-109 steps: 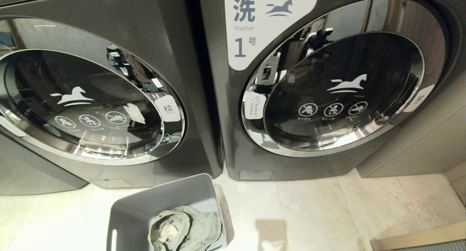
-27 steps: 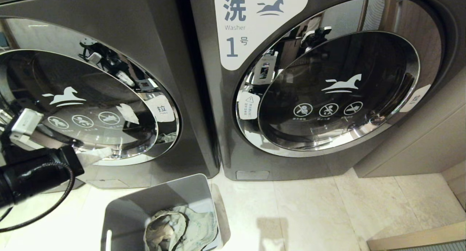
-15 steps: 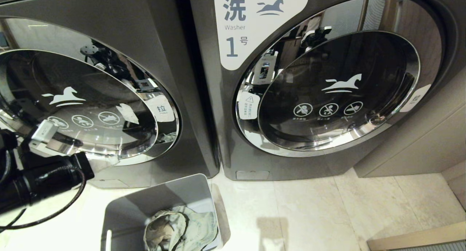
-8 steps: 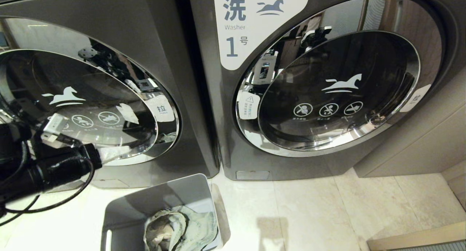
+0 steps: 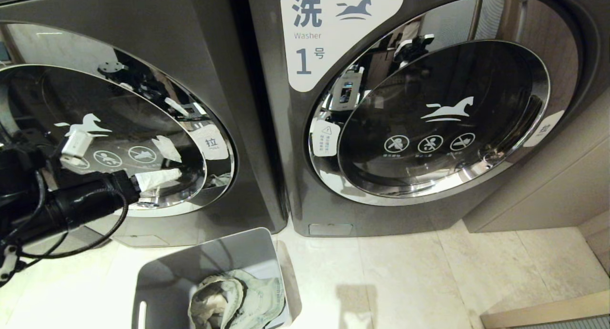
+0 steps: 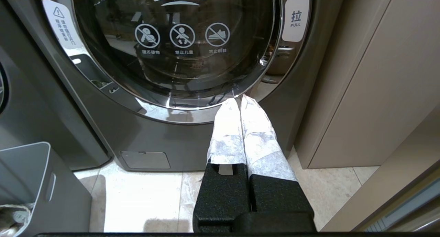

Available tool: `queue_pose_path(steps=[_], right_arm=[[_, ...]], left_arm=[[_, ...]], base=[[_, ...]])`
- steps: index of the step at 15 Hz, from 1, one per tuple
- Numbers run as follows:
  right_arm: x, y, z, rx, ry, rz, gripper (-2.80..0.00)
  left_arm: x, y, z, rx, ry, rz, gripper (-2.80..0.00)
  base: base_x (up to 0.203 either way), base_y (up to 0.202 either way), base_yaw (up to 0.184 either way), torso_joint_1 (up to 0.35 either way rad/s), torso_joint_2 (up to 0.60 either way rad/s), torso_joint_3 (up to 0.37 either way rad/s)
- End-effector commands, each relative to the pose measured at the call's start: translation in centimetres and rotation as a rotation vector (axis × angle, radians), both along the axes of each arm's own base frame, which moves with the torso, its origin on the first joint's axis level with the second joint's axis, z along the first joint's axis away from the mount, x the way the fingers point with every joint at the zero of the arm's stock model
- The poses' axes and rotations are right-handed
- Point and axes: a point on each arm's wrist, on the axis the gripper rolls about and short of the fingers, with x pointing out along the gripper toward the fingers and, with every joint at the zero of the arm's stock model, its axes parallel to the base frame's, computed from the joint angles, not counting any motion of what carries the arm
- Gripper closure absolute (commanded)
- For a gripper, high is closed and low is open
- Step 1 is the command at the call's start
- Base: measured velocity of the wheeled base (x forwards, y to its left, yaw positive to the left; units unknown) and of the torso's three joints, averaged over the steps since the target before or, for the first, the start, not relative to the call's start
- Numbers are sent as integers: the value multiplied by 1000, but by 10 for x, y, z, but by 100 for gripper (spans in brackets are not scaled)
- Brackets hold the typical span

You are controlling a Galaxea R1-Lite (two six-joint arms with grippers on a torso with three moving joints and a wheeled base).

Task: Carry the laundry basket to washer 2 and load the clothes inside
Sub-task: Open the lid of the washing machine

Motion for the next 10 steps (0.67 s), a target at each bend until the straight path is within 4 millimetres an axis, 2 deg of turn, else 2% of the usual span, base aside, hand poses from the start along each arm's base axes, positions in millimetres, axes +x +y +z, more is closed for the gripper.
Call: queue_pose_path(steps=[1,5,7,10], right_arm=[[4,0,-11,0,39,0,0],[4,0,-11,0,39,0,0],[4,0,-11,0,39,0,0],[4,0,-11,0,39,0,0]], left_arm=[[0,0,4,3,-25,-5,-280],[3,0,12,12,-77,-5,-280],[8,-1,26,21,-132,-10,-280],[9,-2,23,22,-131,-17,-280]], base=[[0,0,0,0,0,0],[0,0,0,0,0,0],[0,0,0,0,0,0],[0,0,0,0,0,0]])
